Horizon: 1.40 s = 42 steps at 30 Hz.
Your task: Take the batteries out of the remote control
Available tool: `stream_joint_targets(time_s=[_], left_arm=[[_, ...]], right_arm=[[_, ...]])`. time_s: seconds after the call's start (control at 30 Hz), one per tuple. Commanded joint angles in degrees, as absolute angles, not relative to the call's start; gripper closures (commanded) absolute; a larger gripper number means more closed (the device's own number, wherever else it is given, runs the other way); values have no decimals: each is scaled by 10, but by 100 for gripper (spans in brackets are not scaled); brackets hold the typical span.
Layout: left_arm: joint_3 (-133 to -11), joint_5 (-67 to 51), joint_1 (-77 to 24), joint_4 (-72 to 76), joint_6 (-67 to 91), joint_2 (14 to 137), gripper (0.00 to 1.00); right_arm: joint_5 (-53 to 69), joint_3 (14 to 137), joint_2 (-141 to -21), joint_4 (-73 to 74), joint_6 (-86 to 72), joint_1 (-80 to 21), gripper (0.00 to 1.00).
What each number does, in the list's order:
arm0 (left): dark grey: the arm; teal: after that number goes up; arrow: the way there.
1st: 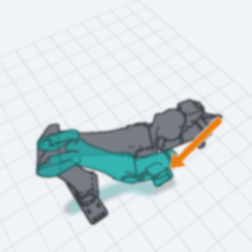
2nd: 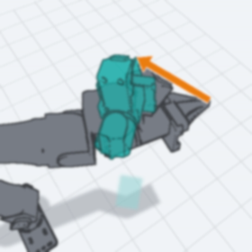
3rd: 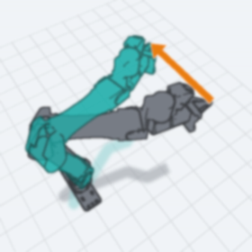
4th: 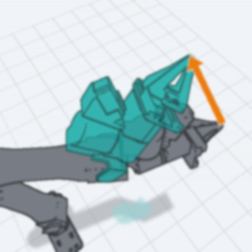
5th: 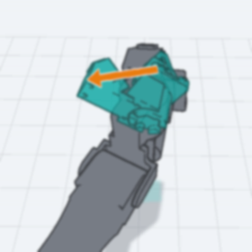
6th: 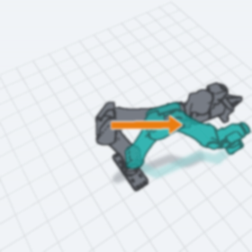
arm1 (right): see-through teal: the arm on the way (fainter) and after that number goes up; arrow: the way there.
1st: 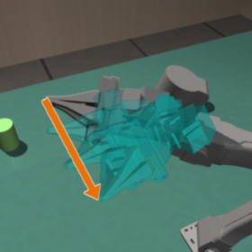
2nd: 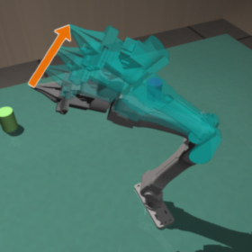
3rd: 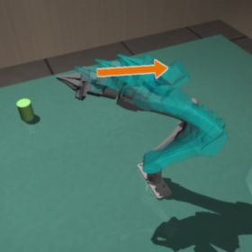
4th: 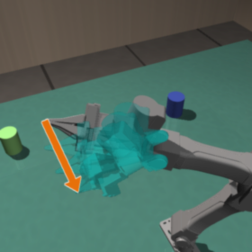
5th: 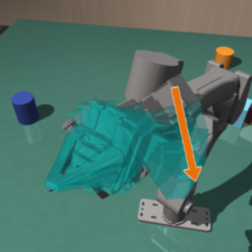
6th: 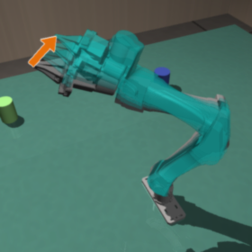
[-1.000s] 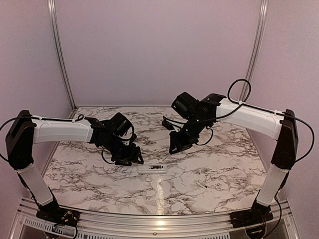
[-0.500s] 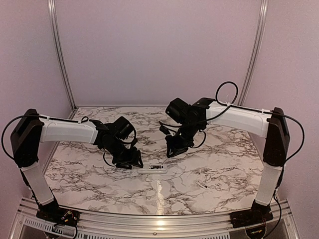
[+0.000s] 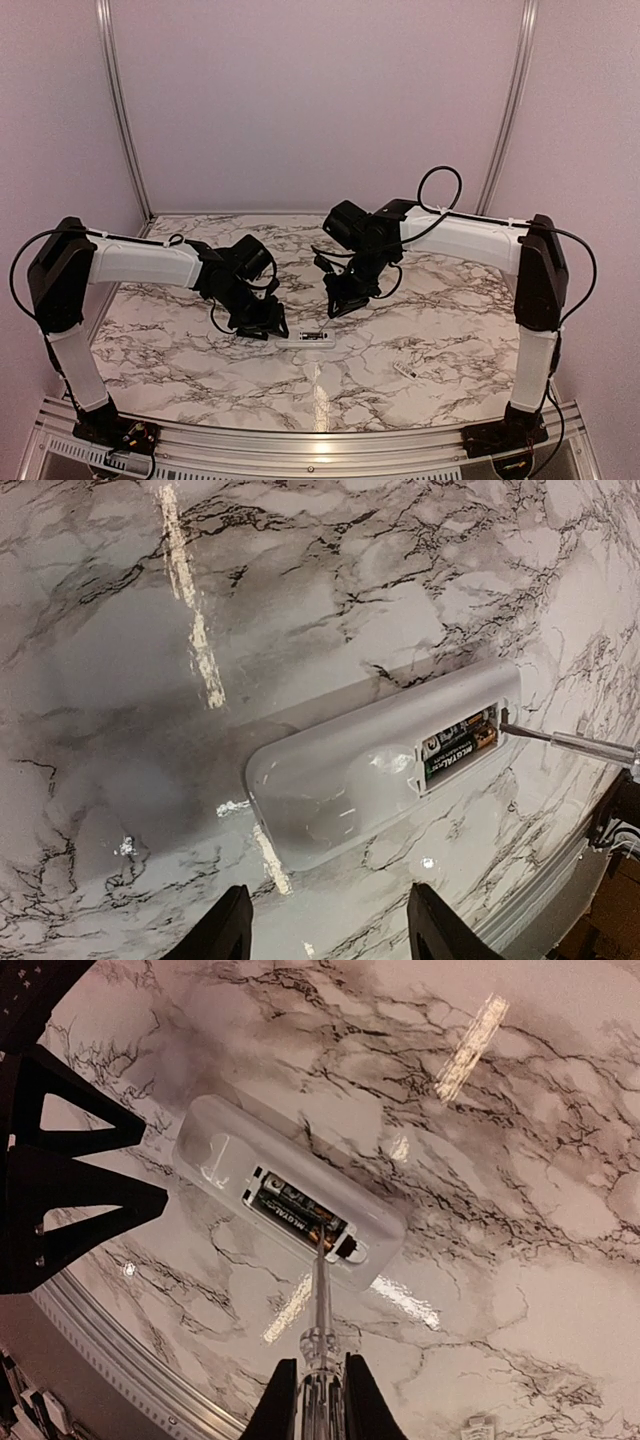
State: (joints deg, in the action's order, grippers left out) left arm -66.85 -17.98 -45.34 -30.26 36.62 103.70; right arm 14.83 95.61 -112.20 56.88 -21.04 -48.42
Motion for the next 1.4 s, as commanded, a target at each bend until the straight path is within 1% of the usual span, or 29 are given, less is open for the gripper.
stream_joint_targets(time_s=[0.0, 0.57, 1.0, 1.37], left_arm=[[-688, -185, -454, -306, 356, 1052, 45], [-695, -192, -454, -303, 354, 1069, 47], [-698, -192, -454, -302, 354, 1074, 51], [-700, -198, -454, -302, 355, 1093, 51]], right_arm=[[128, 987, -1140, 578, -220, -491, 100], [118, 996, -1154, 592, -218, -491, 100], [123, 989, -1161, 585, -210, -495, 100], [116, 994, -1168, 593, -201, -499, 100]])
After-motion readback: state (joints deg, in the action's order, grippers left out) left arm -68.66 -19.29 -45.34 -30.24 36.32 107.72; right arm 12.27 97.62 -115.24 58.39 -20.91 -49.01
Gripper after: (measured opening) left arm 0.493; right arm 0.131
